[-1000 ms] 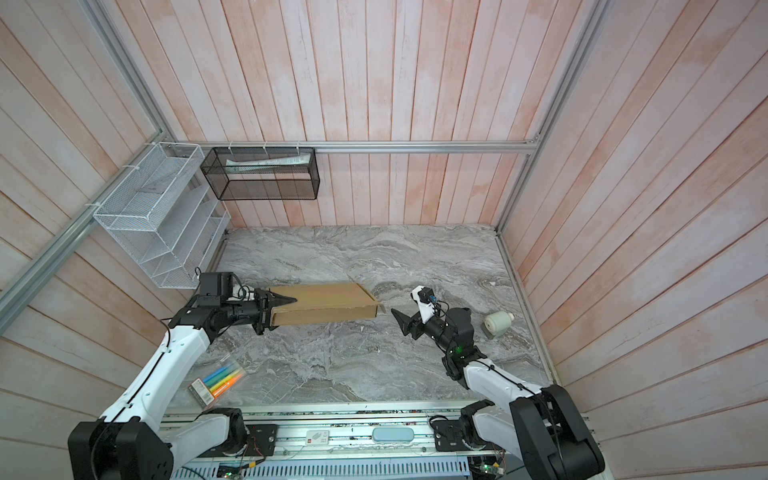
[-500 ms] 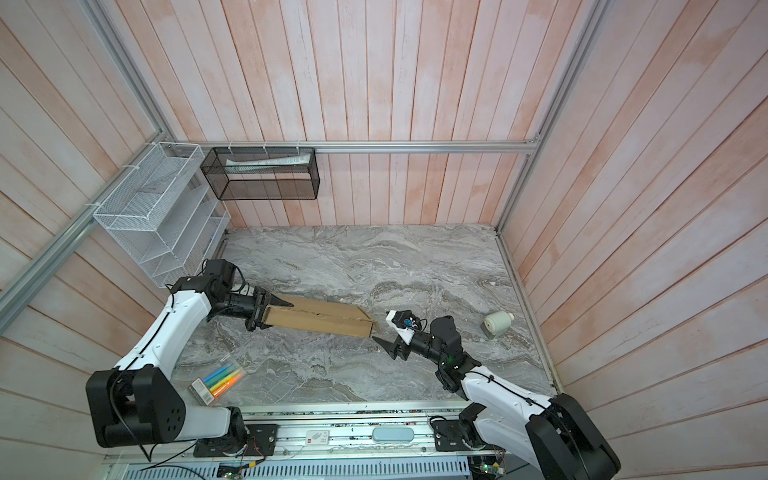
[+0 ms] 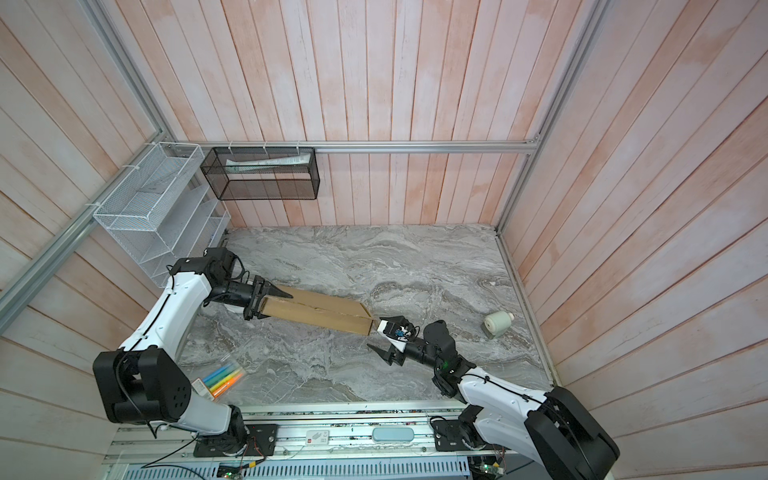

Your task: Fold the paper box

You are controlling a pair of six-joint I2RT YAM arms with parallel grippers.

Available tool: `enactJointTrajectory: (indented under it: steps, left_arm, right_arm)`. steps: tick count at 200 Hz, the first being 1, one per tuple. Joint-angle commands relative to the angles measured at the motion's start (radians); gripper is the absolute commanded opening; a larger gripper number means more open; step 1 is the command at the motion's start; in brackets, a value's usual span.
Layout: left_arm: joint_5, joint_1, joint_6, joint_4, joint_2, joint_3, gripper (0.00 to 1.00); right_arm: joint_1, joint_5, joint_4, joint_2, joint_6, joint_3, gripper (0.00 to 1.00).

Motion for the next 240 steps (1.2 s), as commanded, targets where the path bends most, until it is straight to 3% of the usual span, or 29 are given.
enactJointTrajectory:
  steps: [1,92,240]
  left_arm:
    - [0.036,0.005,0.046,-0.057,0.005,0.028,0.16]
    - [0.032,0.005,0.068,-0.098,-0.008,0.036,0.15]
    - [0.036,0.005,0.092,-0.13,-0.016,0.042,0.14]
  right_arm:
    - [0.007,0.023,0.092,0.026,-0.023,-0.007,0.8]
    - [0.053,-0.07,0.237,0.13,-0.031,0.044,0.8]
    - [0.163,-0.049,0.315,0.261,-0.066,0.149,0.78]
